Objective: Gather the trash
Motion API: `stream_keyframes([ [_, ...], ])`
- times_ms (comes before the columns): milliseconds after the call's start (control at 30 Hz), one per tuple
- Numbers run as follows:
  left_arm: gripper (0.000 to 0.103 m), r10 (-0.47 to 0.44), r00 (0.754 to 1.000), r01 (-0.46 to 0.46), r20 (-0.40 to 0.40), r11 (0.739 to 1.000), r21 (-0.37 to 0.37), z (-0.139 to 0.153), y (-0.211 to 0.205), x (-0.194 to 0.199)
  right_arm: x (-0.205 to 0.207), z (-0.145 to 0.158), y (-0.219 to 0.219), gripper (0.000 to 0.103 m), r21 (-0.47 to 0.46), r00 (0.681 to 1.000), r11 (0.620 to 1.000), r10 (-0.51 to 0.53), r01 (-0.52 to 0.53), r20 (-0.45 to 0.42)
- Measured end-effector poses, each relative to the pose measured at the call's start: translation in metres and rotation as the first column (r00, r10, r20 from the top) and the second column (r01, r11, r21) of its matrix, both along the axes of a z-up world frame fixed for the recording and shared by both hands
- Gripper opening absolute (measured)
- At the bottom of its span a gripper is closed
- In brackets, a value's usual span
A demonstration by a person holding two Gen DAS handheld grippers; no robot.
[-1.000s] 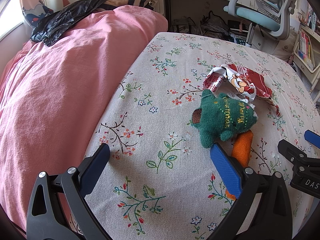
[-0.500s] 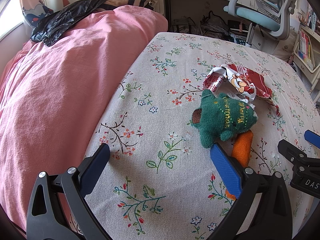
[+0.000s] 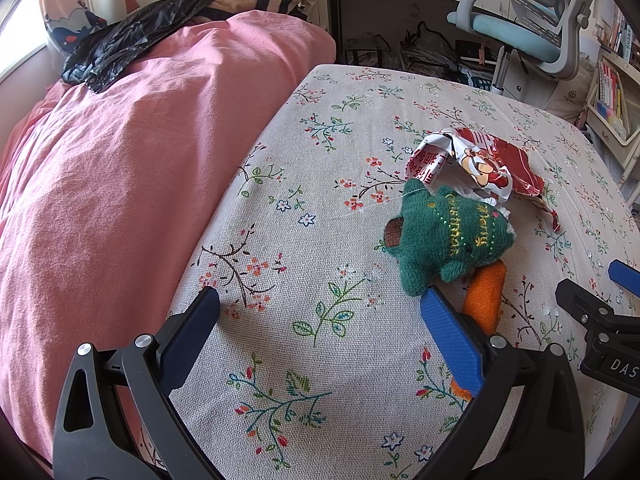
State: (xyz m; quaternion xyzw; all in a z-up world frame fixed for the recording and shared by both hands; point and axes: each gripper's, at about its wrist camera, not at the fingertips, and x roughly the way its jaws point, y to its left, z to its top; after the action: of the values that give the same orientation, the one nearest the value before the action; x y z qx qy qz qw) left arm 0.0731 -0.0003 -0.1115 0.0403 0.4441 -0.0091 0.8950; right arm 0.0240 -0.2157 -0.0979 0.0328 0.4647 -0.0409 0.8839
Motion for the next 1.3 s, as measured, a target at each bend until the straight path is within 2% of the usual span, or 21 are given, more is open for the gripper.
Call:
stream_keyframes([
  [1300, 0.097, 0.000, 1.000, 0.000, 0.000, 1.000, 0.000, -0.0001, -0.0001, 0.0000, 0.0002, 0.0001, -0.0006, 0.096, 0.006, 1.000, 1.000, -0.010, 0.010, 0.001],
])
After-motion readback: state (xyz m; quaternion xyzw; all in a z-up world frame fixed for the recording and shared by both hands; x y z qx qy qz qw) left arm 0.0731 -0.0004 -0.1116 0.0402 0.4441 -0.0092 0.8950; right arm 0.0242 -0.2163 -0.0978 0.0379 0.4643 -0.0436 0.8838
